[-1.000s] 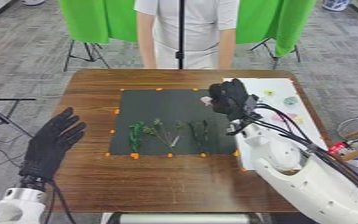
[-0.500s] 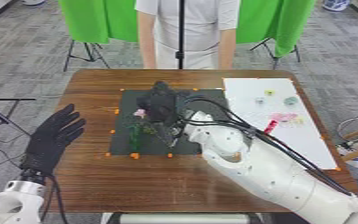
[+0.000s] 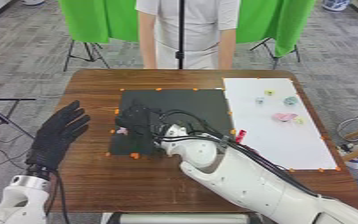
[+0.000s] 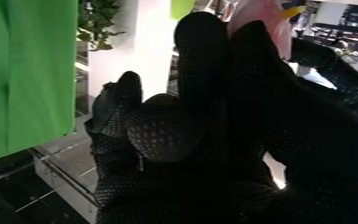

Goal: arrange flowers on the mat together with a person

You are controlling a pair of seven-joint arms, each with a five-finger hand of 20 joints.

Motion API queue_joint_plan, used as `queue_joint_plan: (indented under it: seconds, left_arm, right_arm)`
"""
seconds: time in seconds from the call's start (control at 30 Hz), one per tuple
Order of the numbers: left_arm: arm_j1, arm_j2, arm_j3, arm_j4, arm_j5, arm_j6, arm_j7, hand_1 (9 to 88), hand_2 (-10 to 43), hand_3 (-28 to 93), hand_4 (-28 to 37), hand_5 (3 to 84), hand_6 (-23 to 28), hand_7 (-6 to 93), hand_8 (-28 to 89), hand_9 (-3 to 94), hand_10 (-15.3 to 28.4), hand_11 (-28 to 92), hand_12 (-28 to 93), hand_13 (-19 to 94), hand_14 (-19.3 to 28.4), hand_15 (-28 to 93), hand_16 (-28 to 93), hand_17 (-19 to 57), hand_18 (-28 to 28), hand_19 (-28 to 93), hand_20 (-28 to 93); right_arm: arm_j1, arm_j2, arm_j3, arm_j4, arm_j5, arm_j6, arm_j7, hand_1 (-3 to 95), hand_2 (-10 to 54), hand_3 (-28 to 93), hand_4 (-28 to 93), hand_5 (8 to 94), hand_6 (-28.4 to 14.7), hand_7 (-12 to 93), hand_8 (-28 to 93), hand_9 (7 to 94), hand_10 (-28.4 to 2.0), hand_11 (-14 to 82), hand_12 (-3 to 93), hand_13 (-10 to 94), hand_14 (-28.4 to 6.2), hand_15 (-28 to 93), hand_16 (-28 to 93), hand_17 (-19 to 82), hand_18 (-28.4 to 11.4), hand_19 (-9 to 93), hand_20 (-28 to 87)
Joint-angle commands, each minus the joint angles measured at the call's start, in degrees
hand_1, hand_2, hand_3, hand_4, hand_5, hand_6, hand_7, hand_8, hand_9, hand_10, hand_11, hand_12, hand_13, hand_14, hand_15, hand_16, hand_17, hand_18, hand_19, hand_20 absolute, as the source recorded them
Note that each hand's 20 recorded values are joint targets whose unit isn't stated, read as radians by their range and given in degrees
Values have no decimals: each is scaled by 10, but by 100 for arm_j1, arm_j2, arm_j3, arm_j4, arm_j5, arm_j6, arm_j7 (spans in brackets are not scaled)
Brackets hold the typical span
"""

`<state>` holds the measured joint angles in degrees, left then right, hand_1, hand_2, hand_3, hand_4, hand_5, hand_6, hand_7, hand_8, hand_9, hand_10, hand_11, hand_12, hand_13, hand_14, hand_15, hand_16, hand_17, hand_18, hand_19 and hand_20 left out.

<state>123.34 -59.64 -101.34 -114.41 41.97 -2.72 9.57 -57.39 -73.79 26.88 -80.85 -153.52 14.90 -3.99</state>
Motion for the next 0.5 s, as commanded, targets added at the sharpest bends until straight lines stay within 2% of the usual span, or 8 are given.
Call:
queue_joint_plan:
  seconds: [0.03,0.2,0.27,0.3,0.37,0.5]
  left_arm:
    - [-81,105,58,63,23,9,-122,266,24,712,-249,325,29,195,-95,254,116,199,179,211,133,246,22,-86,221,445,101]
    - [-234,117,137,116,12,-85,-242,266,23,713,-248,324,28,195,-95,252,116,199,180,211,132,244,25,-87,222,445,103]
    - [-366,104,175,159,15,-230,-330,266,23,712,-248,323,28,195,-96,252,116,198,180,211,133,243,26,-88,222,445,103]
    - [-363,87,183,142,44,-221,-324,266,23,711,-248,322,28,194,-96,252,117,198,180,210,133,242,26,-88,223,444,103]
    - [-447,92,230,167,31,-267,-349,266,24,710,-249,321,28,195,-95,251,117,197,180,210,133,241,27,-89,222,444,103]
    - [-518,100,263,190,30,-264,-338,265,24,711,-248,319,27,195,-95,250,116,196,180,210,133,240,28,-89,222,444,103]
  right_arm:
    - [-47,-265,22,168,-322,-28,296,514,-95,779,-283,684,15,504,30,829,-73,231,510,764,-61,792,244,374,-191,883,381]
    - [-195,-386,59,159,-443,-177,422,510,-95,782,-283,682,17,504,29,826,-73,231,509,762,-62,792,243,371,-192,880,383]
    - [-272,-413,110,171,-544,-186,436,509,-95,782,-283,680,17,502,27,826,-74,230,507,760,-64,792,242,370,-192,879,384]
    - [-324,-455,159,194,-573,-214,404,509,-95,781,-283,681,18,501,27,826,-74,230,507,760,-64,792,242,370,-191,879,385]
    - [-325,-442,141,210,-592,-208,496,509,-95,780,-283,681,17,500,26,826,-74,230,506,760,-64,792,241,370,-192,878,385]
    - [-287,-443,107,262,-575,-143,592,510,-95,779,-283,681,17,500,26,826,-74,231,503,759,-64,793,240,369,-192,877,387]
